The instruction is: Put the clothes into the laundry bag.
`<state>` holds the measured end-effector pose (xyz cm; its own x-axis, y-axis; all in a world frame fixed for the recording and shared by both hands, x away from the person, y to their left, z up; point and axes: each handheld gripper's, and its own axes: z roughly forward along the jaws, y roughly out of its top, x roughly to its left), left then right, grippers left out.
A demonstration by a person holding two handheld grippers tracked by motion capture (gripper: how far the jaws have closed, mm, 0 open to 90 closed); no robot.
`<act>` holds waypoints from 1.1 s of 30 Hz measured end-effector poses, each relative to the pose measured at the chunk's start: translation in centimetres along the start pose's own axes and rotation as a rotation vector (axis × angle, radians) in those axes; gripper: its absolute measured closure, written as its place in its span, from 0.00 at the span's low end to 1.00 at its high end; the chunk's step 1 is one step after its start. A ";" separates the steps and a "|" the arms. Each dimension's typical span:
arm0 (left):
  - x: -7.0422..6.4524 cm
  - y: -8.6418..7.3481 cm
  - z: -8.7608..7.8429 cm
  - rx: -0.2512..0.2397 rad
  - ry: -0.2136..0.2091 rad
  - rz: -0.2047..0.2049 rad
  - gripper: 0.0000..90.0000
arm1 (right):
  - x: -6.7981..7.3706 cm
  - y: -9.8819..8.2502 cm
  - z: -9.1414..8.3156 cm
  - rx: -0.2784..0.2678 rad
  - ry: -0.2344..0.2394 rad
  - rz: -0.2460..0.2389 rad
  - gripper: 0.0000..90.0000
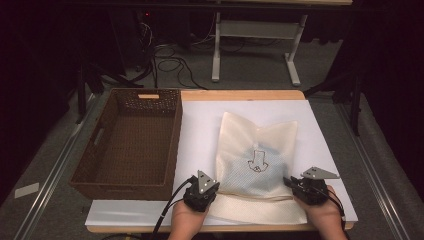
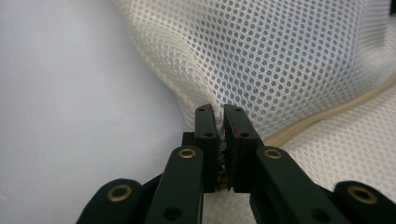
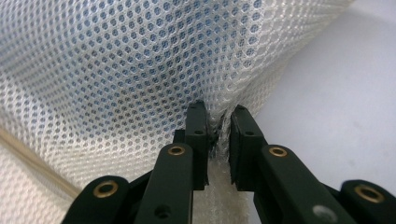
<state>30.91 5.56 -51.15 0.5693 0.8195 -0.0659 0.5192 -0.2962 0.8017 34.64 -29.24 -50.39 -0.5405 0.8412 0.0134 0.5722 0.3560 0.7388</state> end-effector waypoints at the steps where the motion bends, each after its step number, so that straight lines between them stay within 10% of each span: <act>1: -0.1 -0.1 0.0 -0.005 -0.002 -0.004 0.94 | -0.2 0.3 0.2 -0.002 -0.003 0.000 0.90; 26: -0.1 0.2 1.9 -0.010 -0.009 -0.028 0.93 | -2.4 2.3 2.5 0.000 -0.038 -0.042 0.89; 33: 0.3 0.1 1.5 -0.043 0.016 -0.052 0.77 | -2.6 2.0 2.1 -0.020 -0.031 -0.024 0.78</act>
<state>32.13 5.06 -51.94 0.5323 0.8408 -0.0989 0.5197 -0.2323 0.8222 38.48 -29.90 -50.39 -0.5346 0.8447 -0.0252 0.5464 0.3683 0.7522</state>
